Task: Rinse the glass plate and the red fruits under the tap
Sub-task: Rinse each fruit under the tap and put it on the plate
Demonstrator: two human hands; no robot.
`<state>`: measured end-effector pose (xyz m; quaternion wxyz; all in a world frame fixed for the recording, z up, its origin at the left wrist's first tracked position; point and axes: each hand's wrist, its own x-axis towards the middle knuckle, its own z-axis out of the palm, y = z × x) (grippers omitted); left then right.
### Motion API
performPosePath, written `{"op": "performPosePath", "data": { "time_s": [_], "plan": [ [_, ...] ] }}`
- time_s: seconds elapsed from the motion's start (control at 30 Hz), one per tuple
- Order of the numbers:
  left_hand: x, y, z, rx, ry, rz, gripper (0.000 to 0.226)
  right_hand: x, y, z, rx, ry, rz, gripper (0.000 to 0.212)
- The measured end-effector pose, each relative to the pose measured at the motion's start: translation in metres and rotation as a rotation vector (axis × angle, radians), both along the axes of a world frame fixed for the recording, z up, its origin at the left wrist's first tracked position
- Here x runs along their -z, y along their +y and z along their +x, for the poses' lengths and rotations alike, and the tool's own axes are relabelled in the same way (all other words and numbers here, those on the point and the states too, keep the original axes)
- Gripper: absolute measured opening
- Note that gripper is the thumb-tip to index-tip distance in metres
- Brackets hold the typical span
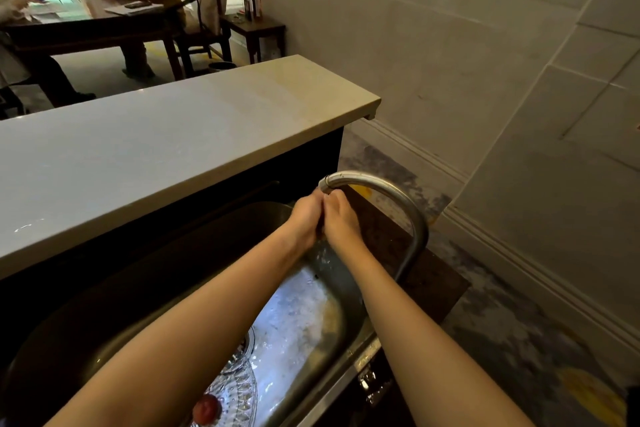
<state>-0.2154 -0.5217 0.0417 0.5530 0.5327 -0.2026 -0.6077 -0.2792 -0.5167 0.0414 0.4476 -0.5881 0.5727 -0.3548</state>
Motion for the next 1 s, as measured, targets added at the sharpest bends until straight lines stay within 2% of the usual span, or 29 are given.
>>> {"op": "performPosePath", "data": {
  "time_s": [0.07,0.13,0.23,0.33,0.47,0.53,0.7,0.77,0.83,1.0],
  "plan": [
    [0.002,0.004,-0.01,0.097,0.063,0.005,0.024,-0.002,-0.012,-0.005,0.169,-0.076,0.124,0.037],
    [0.003,0.008,-0.013,0.135,0.134,-0.013,0.021,-0.002,-0.016,-0.008,0.193,-0.099,0.198,0.041],
    [0.005,0.009,-0.002,0.064,0.229,-0.004,0.018,-0.001,-0.004,-0.01,0.022,0.012,0.162,0.042],
    [0.006,0.011,0.002,0.055,0.268,0.042,0.014,0.004,0.01,-0.022,-0.094,0.013,0.109,0.041],
    [0.004,0.012,-0.003,0.119,0.359,0.068,0.009,0.008,0.025,-0.045,0.031,-0.004,0.025,0.037],
    [0.006,0.011,0.0,0.119,0.388,0.073,0.014,0.012,0.035,-0.053,0.064,0.013,0.013,0.036],
    [0.012,0.01,0.009,0.142,0.291,0.085,0.03,0.034,0.055,-0.068,-0.011,0.307,0.003,0.03],
    [0.013,0.011,0.009,0.147,0.22,0.064,0.027,0.043,0.057,-0.071,-0.056,0.493,0.012,0.028],
    [0.012,0.011,0.006,0.127,0.179,0.019,0.014,0.051,0.059,-0.073,-0.083,0.612,0.052,0.027],
    [0.009,0.011,0.004,0.108,0.162,-0.012,0.013,0.061,0.061,-0.075,-0.07,0.608,0.073,0.024]
  ]
}}
